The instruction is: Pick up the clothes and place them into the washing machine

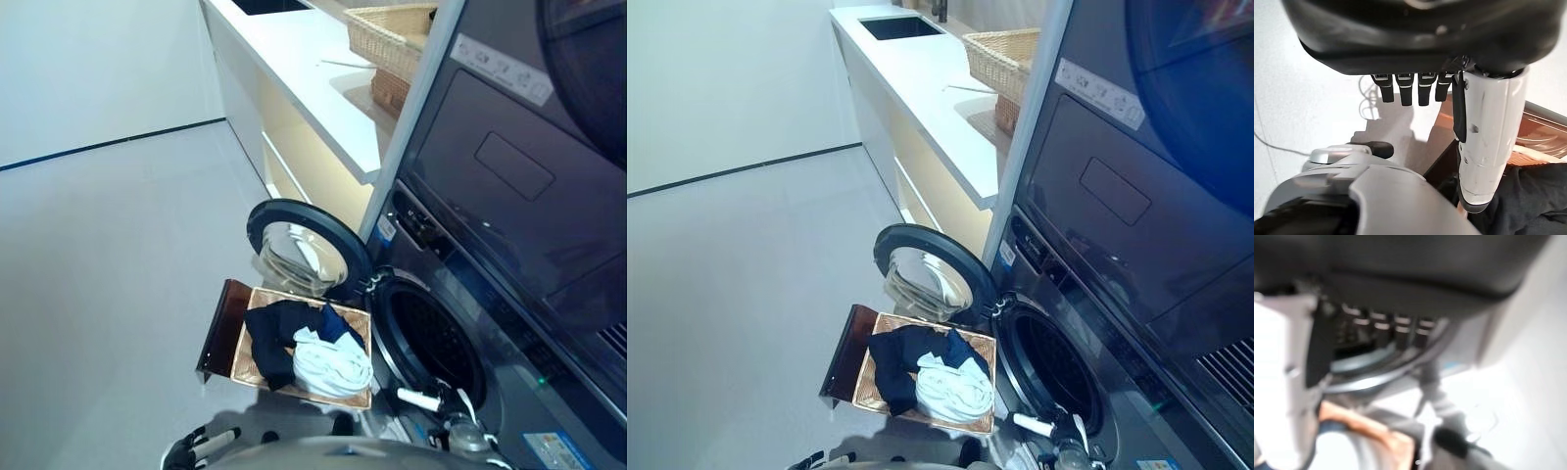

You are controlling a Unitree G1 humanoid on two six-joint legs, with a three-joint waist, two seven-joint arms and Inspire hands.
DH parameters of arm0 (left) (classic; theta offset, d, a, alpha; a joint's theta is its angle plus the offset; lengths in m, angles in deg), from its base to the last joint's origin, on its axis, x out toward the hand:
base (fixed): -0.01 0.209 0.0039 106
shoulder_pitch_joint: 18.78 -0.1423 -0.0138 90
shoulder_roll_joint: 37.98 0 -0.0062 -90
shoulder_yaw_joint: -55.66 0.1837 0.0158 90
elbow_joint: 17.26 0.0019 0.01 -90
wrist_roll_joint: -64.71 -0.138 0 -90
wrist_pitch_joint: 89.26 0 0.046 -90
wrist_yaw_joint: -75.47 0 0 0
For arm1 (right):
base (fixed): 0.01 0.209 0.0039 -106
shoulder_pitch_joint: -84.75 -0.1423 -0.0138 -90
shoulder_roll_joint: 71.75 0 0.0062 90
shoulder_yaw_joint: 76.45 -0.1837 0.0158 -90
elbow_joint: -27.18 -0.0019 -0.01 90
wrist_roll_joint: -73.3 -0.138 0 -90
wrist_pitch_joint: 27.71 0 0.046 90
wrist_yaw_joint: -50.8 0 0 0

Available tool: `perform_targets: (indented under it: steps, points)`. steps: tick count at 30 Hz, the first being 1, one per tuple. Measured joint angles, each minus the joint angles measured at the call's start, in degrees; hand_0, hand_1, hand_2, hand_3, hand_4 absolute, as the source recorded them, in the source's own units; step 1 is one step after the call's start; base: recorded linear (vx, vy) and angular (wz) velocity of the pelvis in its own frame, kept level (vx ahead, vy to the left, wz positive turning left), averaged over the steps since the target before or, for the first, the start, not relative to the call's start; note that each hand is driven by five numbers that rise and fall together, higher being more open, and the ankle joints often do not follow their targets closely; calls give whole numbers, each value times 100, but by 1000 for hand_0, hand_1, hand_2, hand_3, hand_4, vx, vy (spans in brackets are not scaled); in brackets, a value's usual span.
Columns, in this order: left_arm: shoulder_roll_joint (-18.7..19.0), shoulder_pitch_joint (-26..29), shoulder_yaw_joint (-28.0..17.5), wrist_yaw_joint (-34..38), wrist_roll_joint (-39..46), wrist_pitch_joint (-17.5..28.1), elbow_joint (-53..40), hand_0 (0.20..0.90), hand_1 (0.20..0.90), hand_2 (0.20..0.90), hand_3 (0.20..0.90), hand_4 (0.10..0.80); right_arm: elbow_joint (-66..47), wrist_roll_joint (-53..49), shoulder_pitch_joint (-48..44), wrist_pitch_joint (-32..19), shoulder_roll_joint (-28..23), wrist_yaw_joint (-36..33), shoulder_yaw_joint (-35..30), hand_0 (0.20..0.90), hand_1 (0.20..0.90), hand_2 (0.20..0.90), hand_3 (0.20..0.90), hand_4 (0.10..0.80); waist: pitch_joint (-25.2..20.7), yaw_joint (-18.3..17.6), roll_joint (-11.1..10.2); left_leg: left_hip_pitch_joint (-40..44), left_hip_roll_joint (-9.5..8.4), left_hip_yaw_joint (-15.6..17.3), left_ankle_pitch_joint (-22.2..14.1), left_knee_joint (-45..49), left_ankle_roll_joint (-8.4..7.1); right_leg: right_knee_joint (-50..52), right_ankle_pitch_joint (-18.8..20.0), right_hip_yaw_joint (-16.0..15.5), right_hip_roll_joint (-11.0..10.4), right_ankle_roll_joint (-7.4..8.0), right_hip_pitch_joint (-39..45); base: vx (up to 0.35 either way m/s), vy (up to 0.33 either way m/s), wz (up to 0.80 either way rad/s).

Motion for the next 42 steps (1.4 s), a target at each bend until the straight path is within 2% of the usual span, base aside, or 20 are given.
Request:
perform_targets:
  steps: [3, 6, 8, 9, 11, 13, 15, 16, 17, 18, 21, 23, 27, 30, 33, 35, 39, 42]
  points:
    - [33, 148, -6, -3, -90, -2, 2, 900, 900, 900, 900, 800, 154, 2, -26, -10, -13, 5, -54, 900, 900, 900, 900, 800, 110, -101, 56, 166, -45, 29, -12, -13, 92, 1086, -252, 16, -170, 131, -421, -3, 113, 15]
    - [105, 294, 1, -1, -98, 30, -2, 900, 900, 900, 900, 800, 387, 3, 5, 1, 20, 21, -49, 900, 900, 900, 900, 800, 165, -225, 103, 338, -86, -77, -67, 19, 212, 1981, -472, 28, -405, 113, -598, 32, -1, 19]
    - [122, 317, -8, 9, -96, 71, -23, 900, 900, 900, 900, 800, 432, 1, 83, 13, 30, 19, -50, 900, 900, 900, 900, 800, 138, -216, 114, 382, -110, -129, -90, 7, 247, 2138, -512, 52, -597, 79, -637, 55, -74, 21]
    - [127, 309, -7, 10, -97, 65, -23, 900, 900, 900, 900, 800, 422, 2, 86, 15, 41, 20, -50, 900, 900, 900, 900, 800, 141, -213, 118, 367, -112, -145, -90, 8, 249, 2033, -508, 75, -684, 86, -624, 58, -112, 20]
    - [130, 288, 7, 10, -98, 51, 8, 900, 900, 900, 900, 800, 382, 1, 86, 14, 61, 20, -54, 900, 900, 900, 900, 800, 145, -227, 112, 380, -109, -218, -54, 0, 221, 1578, -417, 192, -768, 227, -507, 68, -149, 14]
    - [123, 225, 34, 16, -98, 44, 46, 900, 900, 900, 900, 800, 374, 0, 112, 23, 86, 16, -68, 900, 900, 900, 900, 800, 143, -218, 58, 390, -86, -299, -58, -11, 130, 646, -208, 360, -864, 476, -192, 72, -160, -2]
    - [194, 104, 28, 20, -99, 48, 35, 900, 900, 900, 900, 800, 277, 1, 118, 51, 196, 12, -71, 900, 900, 900, 900, 800, 115, -184, -139, 434, -142, -296, -125, 3, -36, 58, 304, 312, -947, 467, 15, 100, -232, -16]
    - [243, 44, 5, 23, -98, 50, 35, 900, 900, 900, 900, 800, 205, 4, 153, 58, 255, 19, -65, 900, 900, 900, 900, 800, 101, -166, -221, 483, -171, -292, -155, 1, -94, -107, 336, 313, -937, 577, 131, 58, -182, -14]
    - [183, -62, 5, 61, -95, 38, 32, 900, 900, 900, 900, 800, 139, 5, 140, 69, 258, 24, -62, 900, 900, 900, 900, 800, 48, -111, -153, 535, -17, -268, -216, 16, -226, -360, 448, 321, -783, 618, 279, 61, -178, -7]
    - [110, -120, 2, 61, -95, 32, 26, 900, 900, 900, 900, 800, 56, 6, 146, 81, 234, 21, -61, 900, 900, 900, 900, 800, 13, -58, -98, 550, 126, -237, -249, 6, -317, -565, 504, 314, -631, 537, 399, 51, -119, -2]
    - [9, -124, 8, 32, -95, 44, -37, 900, 900, 900, 900, 800, -313, 11, 137, 98, 162, 18, -59, 900, 900, 900, 900, 800, -31, -49, -44, 544, 350, -237, -276, 3, -486, -646, 460, 286, -383, 389, 440, 12, -114, 6]
    - [39, -78, 47, 10, -105, 54, -56, 900, 900, 900, 900, 800, -474, 93, 142, 147, 121, 53, 113, 900, 900, 900, 900, 800, -123, -51, -92, 360, 435, -249, -266, 16, -542, -647, 433, 246, -319, 329, 287, -1, -55, 10]
    - [75, 18, 56, 141, -85, 79, -230, 900, 900, 900, 900, 800, -912, 741, 290, 153, 10, -122, 464, 900, 900, 900, 900, 800, -161, -76, -113, 74, 430, -299, -192, 21, -549, -645, 513, 196, -336, 290, 15, -86, -8, 10]
    - [98, 196, 212, 239, -68, 198, -253, 900, 900, 900, 900, 800, -1225, 1198, 156, 111, -192, -266, 760, 900, 900, 900, 900, 800, -81, -69, -146, -177, 326, -336, -110, 18, -497, -643, 601, 162, -422, 327, -216, -167, 36, 8]
    - [107, 424, 445, 316, 73, 278, -352, 900, 900, 900, 900, 800, -1198, 1753, -302, 148, -432, -424, 1376, 900, 900, 900, 900, 800, 64, -69, -170, -479, 205, -406, -33, 44, -441, -640, 700, 158, -546, 360, -477, -154, 34, 9]
    - [88, 659, 505, 380, 145, 311, -470, 900, 900, 900, 900, 800, -1220, 2277, -898, 133, -566, -479, 1831, 900, 900, 900, 900, 800, 327, -65, -179, -740, 112, -427, 93, 37, -400, -637, 813, 147, -628, 381, -739, -130, 38, 11]
    - [92, 947, 728, 509, 310, 332, -682, 900, 900, 900, 900, 800, -1195, 2491, -1779, 128, -458, -510, 2151, 900, 900, 900, 900, 800, 754, -45, -147, -1170, 36, -561, 124, 229, -400, -636, 885, 16, -715, 375, -982, -84, 24, 16]
    - [38, 1117, 732, 552, 356, 308, -684, 900, 900, 900, 900, 800, -1146, 2478, -2126, 188, -277, -610, 2174, 900, 900, 900, 900, 800, 945, 92, -144, -1248, 41, -613, 158, 217, -407, -635, 899, -50, -711, 357, -1042, 0, 14, 19]
